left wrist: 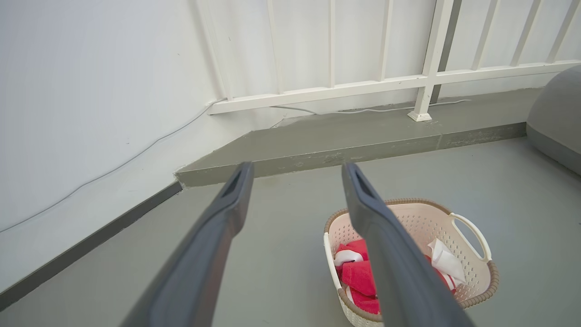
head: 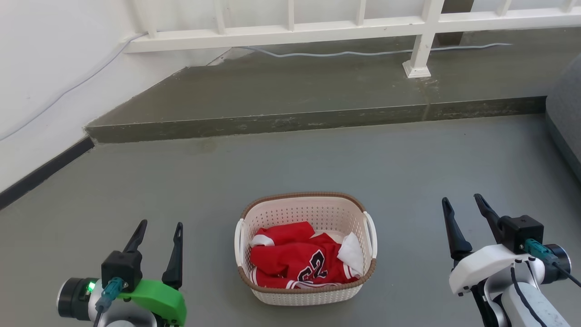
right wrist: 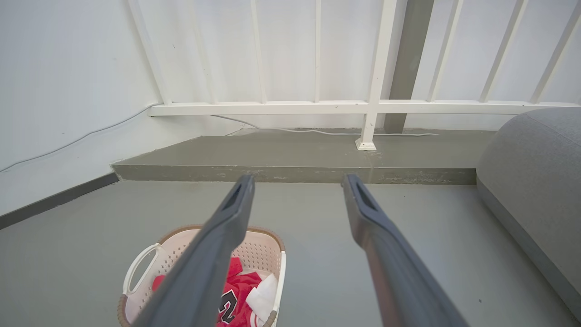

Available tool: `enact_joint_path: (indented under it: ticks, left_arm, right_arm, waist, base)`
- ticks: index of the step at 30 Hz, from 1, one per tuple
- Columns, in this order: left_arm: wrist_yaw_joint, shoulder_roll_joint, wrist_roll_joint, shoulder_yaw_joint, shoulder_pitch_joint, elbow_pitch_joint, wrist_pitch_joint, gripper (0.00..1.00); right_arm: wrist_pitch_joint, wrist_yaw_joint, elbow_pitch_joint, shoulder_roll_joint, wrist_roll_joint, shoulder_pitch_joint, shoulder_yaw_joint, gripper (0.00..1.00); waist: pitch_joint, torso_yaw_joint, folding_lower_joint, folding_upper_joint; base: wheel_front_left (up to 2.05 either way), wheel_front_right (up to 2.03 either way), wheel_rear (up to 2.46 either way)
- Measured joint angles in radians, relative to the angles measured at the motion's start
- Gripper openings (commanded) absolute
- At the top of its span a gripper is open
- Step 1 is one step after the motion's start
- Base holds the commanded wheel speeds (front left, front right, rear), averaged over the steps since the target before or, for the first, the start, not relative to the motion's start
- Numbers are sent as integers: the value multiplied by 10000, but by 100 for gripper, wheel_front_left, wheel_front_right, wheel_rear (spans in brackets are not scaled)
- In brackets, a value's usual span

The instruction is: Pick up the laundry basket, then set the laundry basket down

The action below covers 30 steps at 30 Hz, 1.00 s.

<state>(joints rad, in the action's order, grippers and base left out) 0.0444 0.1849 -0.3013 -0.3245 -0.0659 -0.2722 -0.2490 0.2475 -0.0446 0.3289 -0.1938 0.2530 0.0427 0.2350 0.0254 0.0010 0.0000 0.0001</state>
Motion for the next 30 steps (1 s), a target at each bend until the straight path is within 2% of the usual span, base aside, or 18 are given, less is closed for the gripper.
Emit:
enact_joint_path:
  ticks: [30]
  left_arm:
    - [0, -90, -8, 180, -16, -259, 0, 100]
  right_arm:
    - [0, 92, 48, 94, -96, 17, -196, 100]
  waist:
    - [34, 23, 0, 0]
  base:
    - [0, 0, 0]
